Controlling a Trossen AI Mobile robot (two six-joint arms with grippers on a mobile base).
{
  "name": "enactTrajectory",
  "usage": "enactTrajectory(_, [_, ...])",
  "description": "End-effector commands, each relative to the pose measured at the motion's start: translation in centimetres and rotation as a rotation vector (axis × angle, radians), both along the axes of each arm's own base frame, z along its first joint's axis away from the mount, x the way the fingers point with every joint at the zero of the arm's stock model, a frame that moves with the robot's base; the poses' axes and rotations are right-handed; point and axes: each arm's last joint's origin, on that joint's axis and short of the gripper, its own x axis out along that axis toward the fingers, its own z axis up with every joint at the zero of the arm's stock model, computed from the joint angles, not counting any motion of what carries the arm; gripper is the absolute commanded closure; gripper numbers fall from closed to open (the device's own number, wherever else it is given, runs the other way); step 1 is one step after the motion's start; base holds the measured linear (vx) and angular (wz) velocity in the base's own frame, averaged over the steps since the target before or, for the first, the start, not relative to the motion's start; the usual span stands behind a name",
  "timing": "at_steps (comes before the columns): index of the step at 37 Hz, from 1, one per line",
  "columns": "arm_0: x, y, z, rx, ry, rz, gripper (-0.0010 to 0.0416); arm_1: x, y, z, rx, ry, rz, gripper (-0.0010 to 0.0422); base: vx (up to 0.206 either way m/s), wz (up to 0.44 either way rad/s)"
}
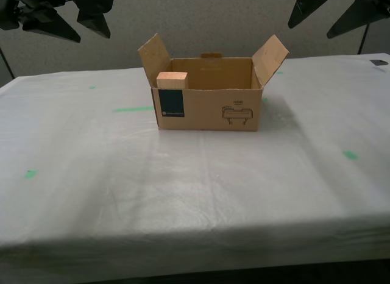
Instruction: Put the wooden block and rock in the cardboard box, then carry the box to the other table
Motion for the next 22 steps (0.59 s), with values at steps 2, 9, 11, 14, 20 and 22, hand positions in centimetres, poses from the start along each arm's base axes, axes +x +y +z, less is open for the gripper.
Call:
enactTrajectory(2, [0.05, 0.01, 0.17, 0.003, -0.006, -0.003, 0.0017, 0.03, 0.01, 0.02, 0.003, -0.004, 0.003, 0.0144, 0.000, 0.000])
enactTrajectory(9, [0.05, 0.01, 0.17, 0.003, -0.006, -0.003, 0.0016, 0.03, 0.01, 0.02, 0.003, -0.004, 0.003, 0.0144, 0.000, 0.000])
enactTrajectory(11, [0.05, 0.01, 0.17, 0.003, -0.006, -0.003, 0.0017, 0.03, 0.01, 0.02, 0.003, -0.004, 0.003, 0.0144, 0.000, 0.000])
enactTrajectory(14, [0.05, 0.01, 0.17, 0.003, -0.006, -0.003, 0.0016, 0.03, 0.01, 0.02, 0.003, -0.004, 0.003, 0.0144, 0.000, 0.000])
enactTrajectory(20, [0.05, 0.01, 0.17, 0.003, -0.006, -0.003, 0.0016, 0.03, 0.01, 0.02, 0.003, -0.004, 0.003, 0.0144, 0.000, 0.000])
enactTrajectory(22, [0.04, 0.01, 0.16, 0.003, -0.005, -0.003, 0.0016, 0.03, 0.01, 0.02, 0.003, -0.004, 0.003, 0.0144, 0.000, 0.000])
